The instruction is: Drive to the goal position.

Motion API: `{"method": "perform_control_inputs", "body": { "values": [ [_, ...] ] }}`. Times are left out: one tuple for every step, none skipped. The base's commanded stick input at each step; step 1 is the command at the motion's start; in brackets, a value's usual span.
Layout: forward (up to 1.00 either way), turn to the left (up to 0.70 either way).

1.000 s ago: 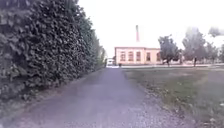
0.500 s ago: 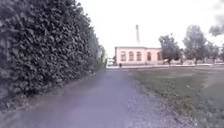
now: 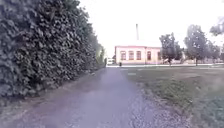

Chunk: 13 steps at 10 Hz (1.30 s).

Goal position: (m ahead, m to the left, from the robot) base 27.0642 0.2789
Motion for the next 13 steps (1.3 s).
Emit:
{"method": "perform_control_inputs", "body": {
  "values": [
    [0.7, 0.0],
    [0.7, 0.0],
    [0.7, 0.0],
    [0.7, 0.0],
    [0.7, 0.0],
    [0.7, 0.0],
    [0.7, 0.0],
    [0.7, -0.06],
    [0.7, -0.13],
    [0.7, -0.13],
    [0.7, -0.05],
    [0.7, 0.0],
    [0.7, 0.0]
  ]
}}
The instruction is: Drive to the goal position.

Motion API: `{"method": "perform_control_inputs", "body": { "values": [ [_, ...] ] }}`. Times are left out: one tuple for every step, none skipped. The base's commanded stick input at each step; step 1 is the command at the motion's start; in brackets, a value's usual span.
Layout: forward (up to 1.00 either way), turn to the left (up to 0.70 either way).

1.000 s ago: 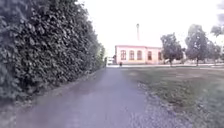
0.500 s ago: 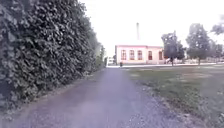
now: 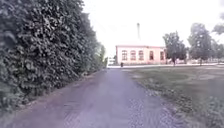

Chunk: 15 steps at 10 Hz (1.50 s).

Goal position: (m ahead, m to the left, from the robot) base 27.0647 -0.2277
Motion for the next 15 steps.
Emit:
{"method": "perform_control_inputs", "body": {
  "values": [
    [0.7, 0.0],
    [0.7, 0.0],
    [0.7, -0.01],
    [0.7, -0.03],
    [0.7, 0.0],
    [0.7, 0.0],
    [0.7, 0.0],
    [0.7, 0.0],
    [0.7, 0.0],
    [0.7, 0.0],
    [0.7, 0.0],
    [0.7, 0.0],
    [0.7, 0.0],
    [0.7, 0.0],
    [0.7, 0.0]
  ]
}}
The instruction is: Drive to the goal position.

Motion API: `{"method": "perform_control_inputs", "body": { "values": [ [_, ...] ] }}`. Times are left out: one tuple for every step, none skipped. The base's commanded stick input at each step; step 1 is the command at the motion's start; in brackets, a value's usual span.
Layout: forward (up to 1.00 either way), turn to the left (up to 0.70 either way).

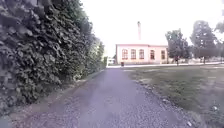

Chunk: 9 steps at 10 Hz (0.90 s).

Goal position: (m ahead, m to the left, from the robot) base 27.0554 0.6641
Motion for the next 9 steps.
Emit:
{"method": "perform_control_inputs", "body": {
  "values": [
    [0.7, 0.0],
    [0.7, 0.0],
    [0.7, 0.0],
    [0.7, 0.0],
    [0.7, 0.0],
    [0.7, 0.0],
    [0.7, 0.0],
    [0.7, 0.0],
    [0.7, 0.0]
  ]
}}
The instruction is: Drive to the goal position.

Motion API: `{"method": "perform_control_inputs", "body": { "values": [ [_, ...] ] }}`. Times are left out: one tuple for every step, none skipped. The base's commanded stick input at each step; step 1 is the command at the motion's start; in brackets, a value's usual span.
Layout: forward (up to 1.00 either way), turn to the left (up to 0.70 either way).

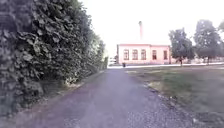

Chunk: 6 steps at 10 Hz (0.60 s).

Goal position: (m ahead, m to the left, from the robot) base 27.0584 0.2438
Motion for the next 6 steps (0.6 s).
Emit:
{"method": "perform_control_inputs", "body": {
  "values": [
    [0.7, 0.0],
    [0.7, 0.0],
    [0.7, 0.0],
    [0.7, 0.0],
    [0.7, 0.0],
    [0.7, -0.01]
  ]
}}
